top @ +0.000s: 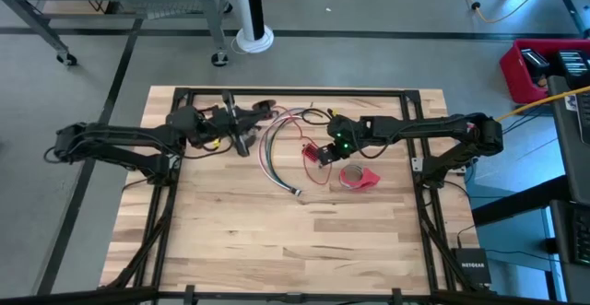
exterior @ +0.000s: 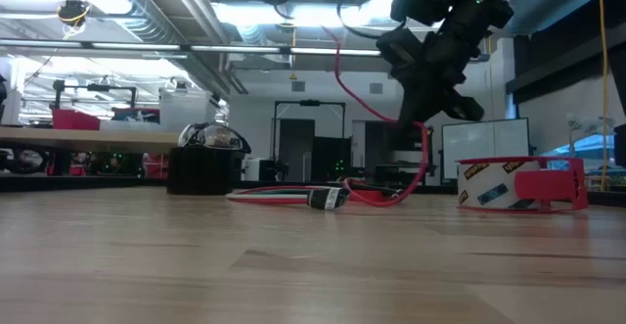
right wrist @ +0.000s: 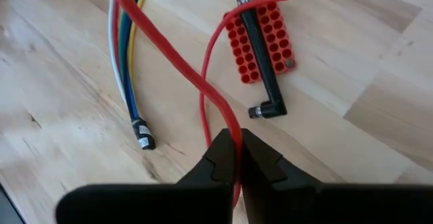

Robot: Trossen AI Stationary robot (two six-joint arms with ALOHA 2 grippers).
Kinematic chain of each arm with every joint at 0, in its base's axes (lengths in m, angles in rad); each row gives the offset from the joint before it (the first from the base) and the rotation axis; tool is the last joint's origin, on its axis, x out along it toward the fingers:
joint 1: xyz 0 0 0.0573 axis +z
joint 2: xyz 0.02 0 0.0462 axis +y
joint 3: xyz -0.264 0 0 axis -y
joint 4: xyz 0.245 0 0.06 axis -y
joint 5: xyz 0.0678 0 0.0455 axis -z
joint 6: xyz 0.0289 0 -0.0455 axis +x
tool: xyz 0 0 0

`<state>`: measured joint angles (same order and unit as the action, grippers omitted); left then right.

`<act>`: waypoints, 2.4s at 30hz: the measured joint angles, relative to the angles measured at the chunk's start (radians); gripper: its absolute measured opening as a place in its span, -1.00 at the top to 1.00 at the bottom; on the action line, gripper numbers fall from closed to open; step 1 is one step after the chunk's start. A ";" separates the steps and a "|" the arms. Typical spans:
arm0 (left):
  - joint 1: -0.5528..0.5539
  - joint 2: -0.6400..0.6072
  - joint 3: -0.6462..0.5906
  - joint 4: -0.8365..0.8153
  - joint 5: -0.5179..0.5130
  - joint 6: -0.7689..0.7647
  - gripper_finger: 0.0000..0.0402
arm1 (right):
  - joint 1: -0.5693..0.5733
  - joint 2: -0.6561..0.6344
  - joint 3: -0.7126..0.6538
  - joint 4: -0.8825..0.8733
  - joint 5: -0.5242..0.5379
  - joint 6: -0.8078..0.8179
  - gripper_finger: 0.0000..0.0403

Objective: Coil cords
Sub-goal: Uncoil the red wire from the black spool, then coil the red wire onto the spool

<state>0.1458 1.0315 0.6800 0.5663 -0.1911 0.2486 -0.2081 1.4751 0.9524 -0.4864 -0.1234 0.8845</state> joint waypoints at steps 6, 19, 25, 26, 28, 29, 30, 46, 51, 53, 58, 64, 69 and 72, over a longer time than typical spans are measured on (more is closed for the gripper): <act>0.029 -0.027 0.000 -0.010 -0.068 0.019 1.00 | 0.000 0.000 0.000 -0.003 0.000 0.000 0.95; 0.073 -0.120 0.000 -0.152 -0.113 0.042 1.00 | 0.000 0.000 0.000 -0.038 0.000 -0.004 0.95; 0.072 -0.176 0.000 -0.254 -0.149 0.017 1.00 | 0.000 0.000 0.000 -0.040 0.000 -0.020 0.93; 0.071 -0.182 0.000 -0.258 -0.150 0.002 1.00 | 0.000 0.000 0.000 -0.038 0.000 -0.023 0.91; 0.071 -0.195 0.000 -0.273 -0.145 -0.015 1.00 | -0.001 0.000 0.000 -0.037 0.000 -0.026 0.87; 0.071 -0.195 0.000 -0.282 -0.141 -0.024 1.00 | -0.001 0.000 0.000 -0.036 0.000 -0.026 0.85; 0.071 -0.195 0.000 -0.285 -0.133 -0.031 1.00 | -0.001 0.000 0.000 -0.035 0.000 -0.026 0.83; 0.071 -0.190 0.000 -0.303 -0.104 -0.058 1.00 | -0.001 0.000 0.000 0.084 -0.105 -0.030 0.48; 0.071 -0.190 0.000 -0.297 -0.065 -0.066 1.00 | -0.001 0.000 0.000 0.079 -0.132 -0.029 0.43; 0.071 -0.190 0.000 -0.273 0.001 -0.095 1.00 | -0.001 0.000 0.000 0.065 -0.132 -0.028 0.42; 0.070 -0.192 0.000 -0.096 0.156 -0.174 1.00 | -0.002 -0.015 0.000 0.024 -0.132 -0.029 0.42; 0.071 -0.194 0.000 0.133 0.172 -0.202 1.00 | -0.002 -0.049 0.000 -0.012 -0.131 -0.052 0.42; 0.071 -0.194 0.000 0.221 0.215 -0.274 1.00 | -0.002 -0.100 0.000 -0.001 -0.071 -0.055 0.42; 0.070 -0.194 0.000 0.259 0.266 -0.329 1.00 | -0.002 -0.150 0.000 0.017 0.005 -0.068 0.42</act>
<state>0.2162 0.8375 0.6804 0.8258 0.0750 -0.0805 -0.2096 1.3250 0.9520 -0.4699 -0.1186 0.8164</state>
